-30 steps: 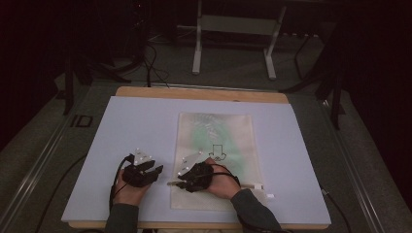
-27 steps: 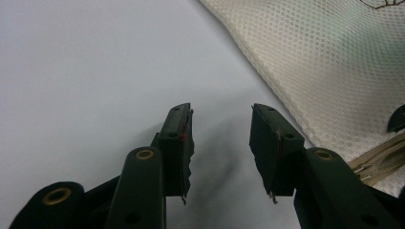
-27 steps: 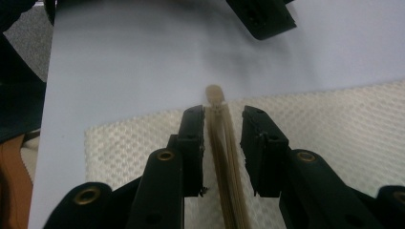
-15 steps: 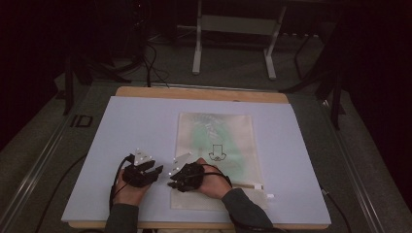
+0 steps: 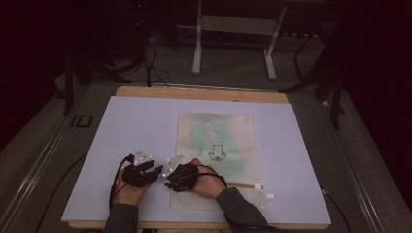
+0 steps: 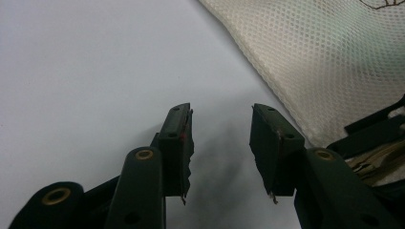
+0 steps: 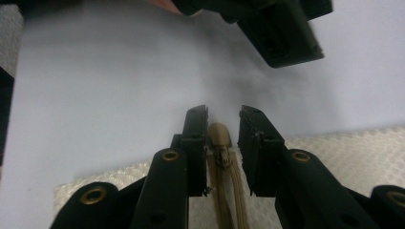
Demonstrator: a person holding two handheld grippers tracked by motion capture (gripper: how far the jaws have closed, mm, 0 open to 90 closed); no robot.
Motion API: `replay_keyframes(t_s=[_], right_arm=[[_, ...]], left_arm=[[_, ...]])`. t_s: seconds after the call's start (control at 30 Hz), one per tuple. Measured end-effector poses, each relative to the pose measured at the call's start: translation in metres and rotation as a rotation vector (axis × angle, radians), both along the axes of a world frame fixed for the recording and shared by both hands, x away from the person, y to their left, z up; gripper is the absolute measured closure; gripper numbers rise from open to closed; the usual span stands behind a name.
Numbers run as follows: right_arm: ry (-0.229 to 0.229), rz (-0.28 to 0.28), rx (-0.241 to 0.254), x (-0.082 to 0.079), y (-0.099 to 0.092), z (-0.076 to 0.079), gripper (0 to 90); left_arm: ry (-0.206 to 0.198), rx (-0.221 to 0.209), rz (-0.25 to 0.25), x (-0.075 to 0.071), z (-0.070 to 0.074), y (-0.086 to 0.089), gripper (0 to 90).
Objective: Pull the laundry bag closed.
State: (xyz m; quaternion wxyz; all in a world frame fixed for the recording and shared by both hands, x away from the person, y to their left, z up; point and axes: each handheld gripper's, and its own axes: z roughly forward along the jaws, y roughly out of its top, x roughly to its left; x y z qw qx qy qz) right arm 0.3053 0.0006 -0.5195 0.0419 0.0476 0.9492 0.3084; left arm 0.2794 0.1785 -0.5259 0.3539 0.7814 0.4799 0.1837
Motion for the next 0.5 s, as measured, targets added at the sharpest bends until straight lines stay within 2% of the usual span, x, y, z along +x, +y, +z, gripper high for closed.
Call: replay_keyframes(t_s=[0.03,0.13,0.5], right_arm=[[-0.009,0.008,-0.018,-0.0001,0.0032,-0.0014,74.4],[-0.004,0.012,-0.029,0.0005,0.0057,-0.0008,76.4],[0.03,-0.013,-0.02,0.0046,0.0067,-0.0012,81.0]], left_arm=[[-0.001,-0.003,0.001,-0.0003,0.0004,0.0004,58.9],[-0.002,-0.006,0.006,-0.0002,0.0005,0.001,58.9],[-0.001,-0.004,0.003,-0.0001,0.0003,0.0007,58.9]])
